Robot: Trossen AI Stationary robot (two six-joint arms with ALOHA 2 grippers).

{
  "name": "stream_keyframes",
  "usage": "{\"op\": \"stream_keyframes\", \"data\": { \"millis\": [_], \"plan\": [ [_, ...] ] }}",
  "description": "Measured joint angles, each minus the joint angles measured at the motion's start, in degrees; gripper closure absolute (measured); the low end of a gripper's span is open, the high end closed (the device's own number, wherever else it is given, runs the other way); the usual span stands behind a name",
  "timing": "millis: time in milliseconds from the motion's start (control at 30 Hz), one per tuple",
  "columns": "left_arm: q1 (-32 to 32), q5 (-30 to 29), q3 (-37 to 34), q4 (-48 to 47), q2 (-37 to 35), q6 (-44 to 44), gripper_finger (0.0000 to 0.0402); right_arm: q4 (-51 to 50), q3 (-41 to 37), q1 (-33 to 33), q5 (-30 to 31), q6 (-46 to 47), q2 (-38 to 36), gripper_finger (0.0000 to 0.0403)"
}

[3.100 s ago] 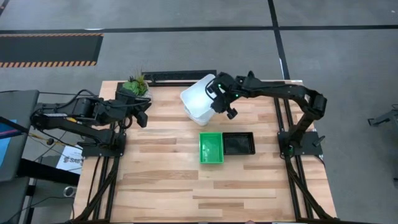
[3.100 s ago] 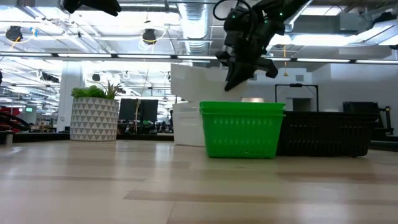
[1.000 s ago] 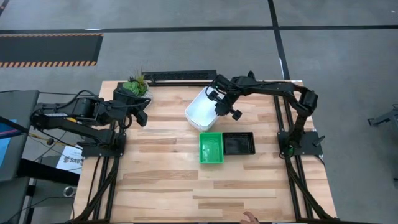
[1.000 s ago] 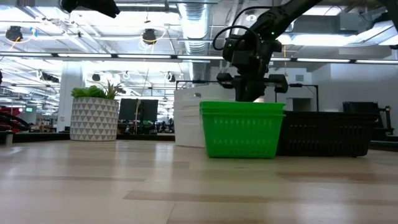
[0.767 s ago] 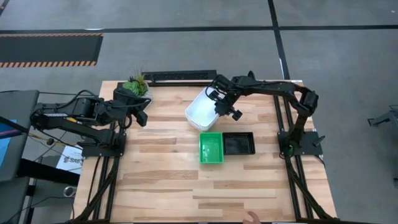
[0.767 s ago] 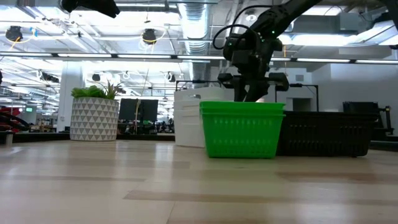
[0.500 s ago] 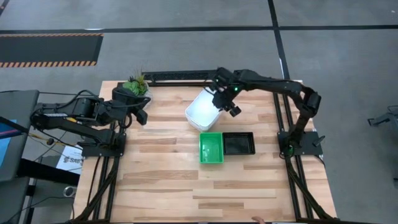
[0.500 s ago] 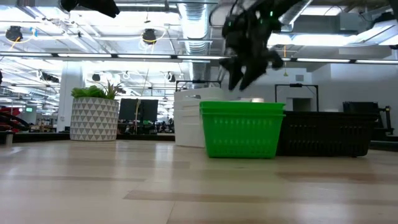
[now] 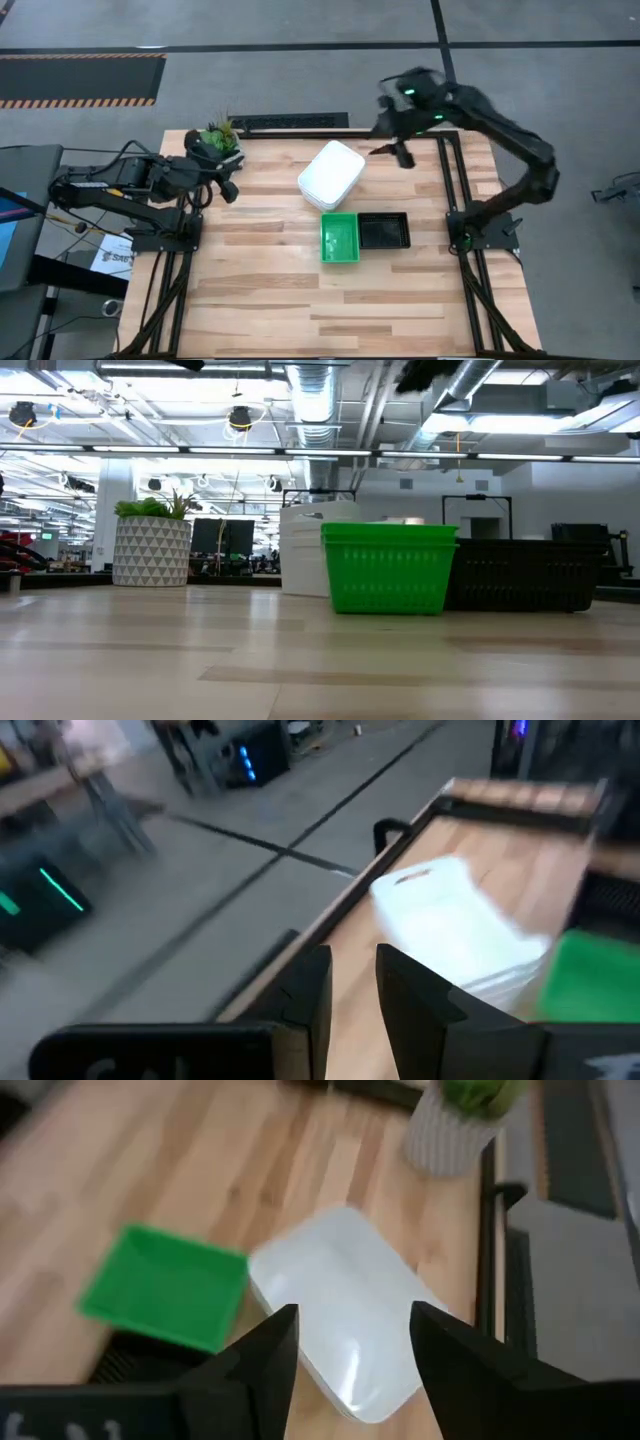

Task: Stack baskets by color
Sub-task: Return to Home Position

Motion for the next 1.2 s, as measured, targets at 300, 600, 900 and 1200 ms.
{"op": "stream_keyframes", "data": {
  "millis": [300, 600, 900, 1200],
  "plan": [
    [0.9, 5.7, -3.1, 5.9, 0.0, 10.5, 0.0330, -10.2, -7.2, -4.6, -23.4, -11.7, -14.6, 0.0198],
    [14.7, 33.4, -21.1, 29.1, -9.3, 11.6, 0.0330, 8.9, -33.8, -10.7, -40.5, -8.4, -25.2, 0.0196],
    [27.2, 60.7, -30.7, 38.0, -14.4, 5.0, 0.0330, 55.1, -57.2, -5.0, -54.0, 17.9, -26.8, 0.0199],
    [28.4, 64.7, -30.9, 39.3, -13.1, 7.5, 0.0330, 103.7, -68.9, 20.7, -5.9, 44.8, -18.5, 0.0199]
  ]
}}
